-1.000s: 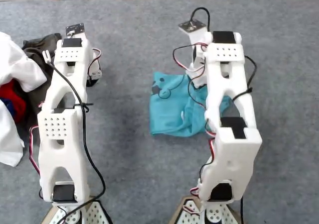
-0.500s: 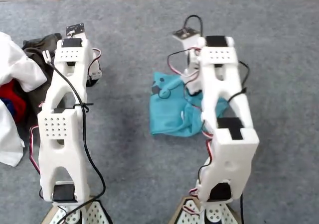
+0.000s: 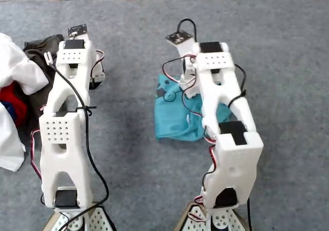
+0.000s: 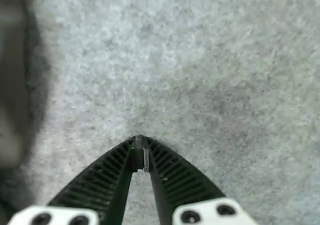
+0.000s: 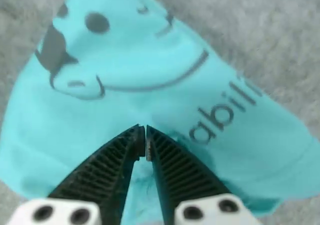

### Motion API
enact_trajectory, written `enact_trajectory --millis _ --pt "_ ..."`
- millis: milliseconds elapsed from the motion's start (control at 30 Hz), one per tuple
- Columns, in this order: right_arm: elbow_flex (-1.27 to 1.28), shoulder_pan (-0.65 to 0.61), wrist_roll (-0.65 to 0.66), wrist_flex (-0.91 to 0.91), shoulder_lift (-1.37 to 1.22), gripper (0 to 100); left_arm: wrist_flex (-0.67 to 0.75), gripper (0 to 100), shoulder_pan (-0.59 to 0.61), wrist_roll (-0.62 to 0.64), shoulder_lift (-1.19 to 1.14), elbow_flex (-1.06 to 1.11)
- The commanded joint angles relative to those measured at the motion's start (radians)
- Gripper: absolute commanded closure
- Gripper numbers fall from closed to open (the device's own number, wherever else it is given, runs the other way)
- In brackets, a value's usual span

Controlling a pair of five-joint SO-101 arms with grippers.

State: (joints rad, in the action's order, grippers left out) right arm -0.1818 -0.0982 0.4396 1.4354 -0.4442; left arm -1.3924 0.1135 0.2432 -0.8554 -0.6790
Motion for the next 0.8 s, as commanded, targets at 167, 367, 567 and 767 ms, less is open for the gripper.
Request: enact_trajectory --millis 167,367,567,767 --pt "0.019 0.075 0.003 0.114 0.031 98.5 0.025 97 -0.008 -0.012 0.009 -0.028" --pt "0.108 0.160 0.008 0.138 0.153 98.5 0.025 97 -0.005 -0.012 0.009 -0.030" --pt "0.338 0.229 0.025 0.127 0.340 98.5 0.025 97 -0.004 -0.012 0.009 -0.030" --pt "0.467 0.267 0.058 0.003 0.526 98.4 0.025 97 -0.010 -0.012 0.009 -0.031"
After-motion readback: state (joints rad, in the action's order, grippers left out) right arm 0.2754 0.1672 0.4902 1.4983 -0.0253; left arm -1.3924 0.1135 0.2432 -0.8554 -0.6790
